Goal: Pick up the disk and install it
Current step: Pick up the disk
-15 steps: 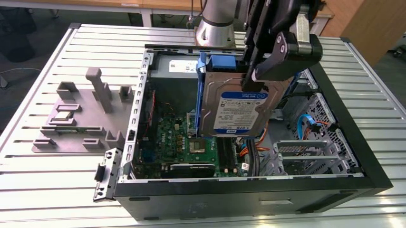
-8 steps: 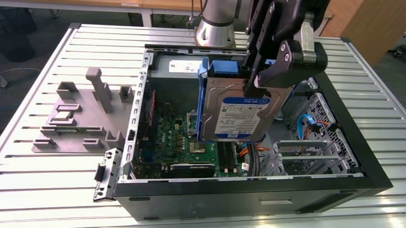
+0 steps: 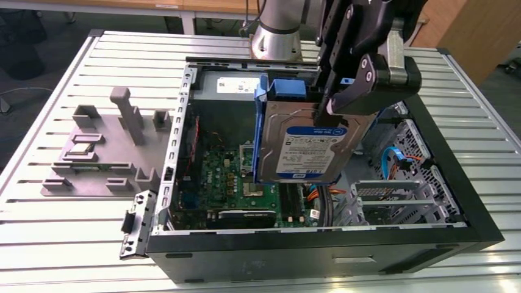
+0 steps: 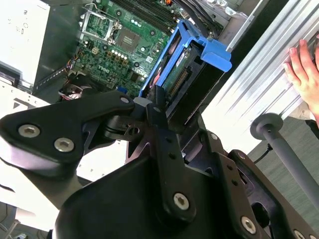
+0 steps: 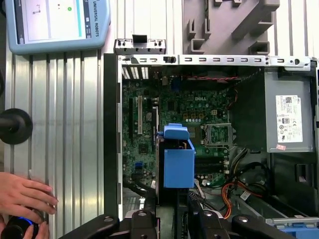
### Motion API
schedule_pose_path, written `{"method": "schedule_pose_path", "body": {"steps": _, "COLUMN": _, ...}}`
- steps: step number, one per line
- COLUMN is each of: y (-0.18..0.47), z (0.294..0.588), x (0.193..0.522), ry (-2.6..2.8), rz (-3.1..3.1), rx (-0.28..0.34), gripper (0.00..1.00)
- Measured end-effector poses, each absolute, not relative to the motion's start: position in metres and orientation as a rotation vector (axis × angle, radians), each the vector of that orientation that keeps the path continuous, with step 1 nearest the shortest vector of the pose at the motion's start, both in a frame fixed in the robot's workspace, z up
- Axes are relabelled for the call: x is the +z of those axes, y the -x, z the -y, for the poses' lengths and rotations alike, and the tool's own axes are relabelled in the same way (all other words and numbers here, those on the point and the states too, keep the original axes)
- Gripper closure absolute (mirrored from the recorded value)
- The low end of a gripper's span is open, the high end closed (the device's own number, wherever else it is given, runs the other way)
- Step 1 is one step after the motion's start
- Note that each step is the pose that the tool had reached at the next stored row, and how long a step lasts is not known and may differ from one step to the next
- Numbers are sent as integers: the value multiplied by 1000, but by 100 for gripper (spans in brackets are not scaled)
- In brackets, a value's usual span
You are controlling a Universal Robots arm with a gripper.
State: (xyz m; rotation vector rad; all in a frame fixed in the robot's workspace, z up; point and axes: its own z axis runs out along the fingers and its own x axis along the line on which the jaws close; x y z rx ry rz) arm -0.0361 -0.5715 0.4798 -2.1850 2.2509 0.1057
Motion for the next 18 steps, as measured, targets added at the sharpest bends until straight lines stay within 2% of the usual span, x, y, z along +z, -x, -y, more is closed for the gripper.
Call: {"method": "schedule_pose_path", "body": {"steps": 18, "y": 6, "z": 572, "x": 478, "ry": 2184, "rz": -2251, "rx": 106, "gripper": 65}}
